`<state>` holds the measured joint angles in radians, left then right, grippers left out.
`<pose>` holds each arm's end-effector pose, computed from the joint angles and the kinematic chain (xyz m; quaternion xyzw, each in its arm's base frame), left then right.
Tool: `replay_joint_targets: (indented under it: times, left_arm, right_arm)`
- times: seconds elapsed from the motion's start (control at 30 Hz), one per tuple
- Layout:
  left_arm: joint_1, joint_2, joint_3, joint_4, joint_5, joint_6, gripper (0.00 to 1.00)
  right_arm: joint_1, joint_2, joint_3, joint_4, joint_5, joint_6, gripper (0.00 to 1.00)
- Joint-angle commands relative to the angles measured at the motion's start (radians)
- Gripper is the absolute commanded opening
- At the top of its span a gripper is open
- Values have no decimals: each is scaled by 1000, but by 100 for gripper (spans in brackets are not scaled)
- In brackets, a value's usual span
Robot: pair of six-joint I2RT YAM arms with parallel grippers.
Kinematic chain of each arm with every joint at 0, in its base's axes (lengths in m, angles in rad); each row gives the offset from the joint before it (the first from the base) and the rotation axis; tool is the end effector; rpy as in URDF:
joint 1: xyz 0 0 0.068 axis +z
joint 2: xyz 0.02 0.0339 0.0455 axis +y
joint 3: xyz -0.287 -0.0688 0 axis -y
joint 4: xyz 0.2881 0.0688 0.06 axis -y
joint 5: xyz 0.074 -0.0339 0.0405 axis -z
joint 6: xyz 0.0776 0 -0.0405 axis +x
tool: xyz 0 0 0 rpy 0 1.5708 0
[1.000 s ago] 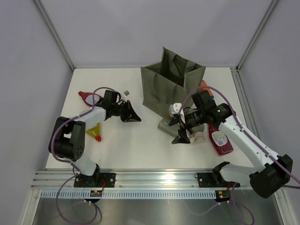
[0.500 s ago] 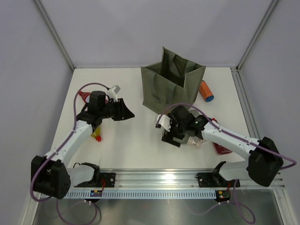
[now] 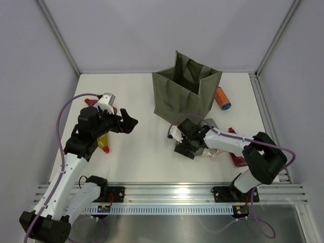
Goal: Place the personal care products into the canvas bag
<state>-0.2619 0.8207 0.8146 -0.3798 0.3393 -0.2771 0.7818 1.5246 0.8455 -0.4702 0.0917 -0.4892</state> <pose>0.2340 -0.0895 0.3263 0.0881 0.8184 -0.2815 0.4932 0.2395 0.2278 0.1279 -0.5721 0.7918 -0.0139 0.2133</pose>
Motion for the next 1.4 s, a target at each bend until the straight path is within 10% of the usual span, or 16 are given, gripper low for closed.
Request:
replay_joint_targets:
  times: [0.0, 0.2, 0.43, 1.07, 1.37]
  left_arm:
    - [3, -38, -5, -22, -48, 44, 99]
    - [3, -86, -15, -31, -62, 53, 99]
    - [3, -89, -17, -33, -71, 62, 99]
    - [3, -74, -5, -42, -120, 53, 99]
    - [3, -61, 9, -53, -152, 36, 99]
  right_arm:
    - [2, 66, 30, -34, -39, 14, 100]
    - [2, 128, 70, -154, -271, -93, 80]
    - [2, 28, 87, -192, -348, -164, 0]
    - [-88, -190, 472, -240, -719, -98, 0]
    - [-188, 24, 1249, -243, -820, 173, 0]
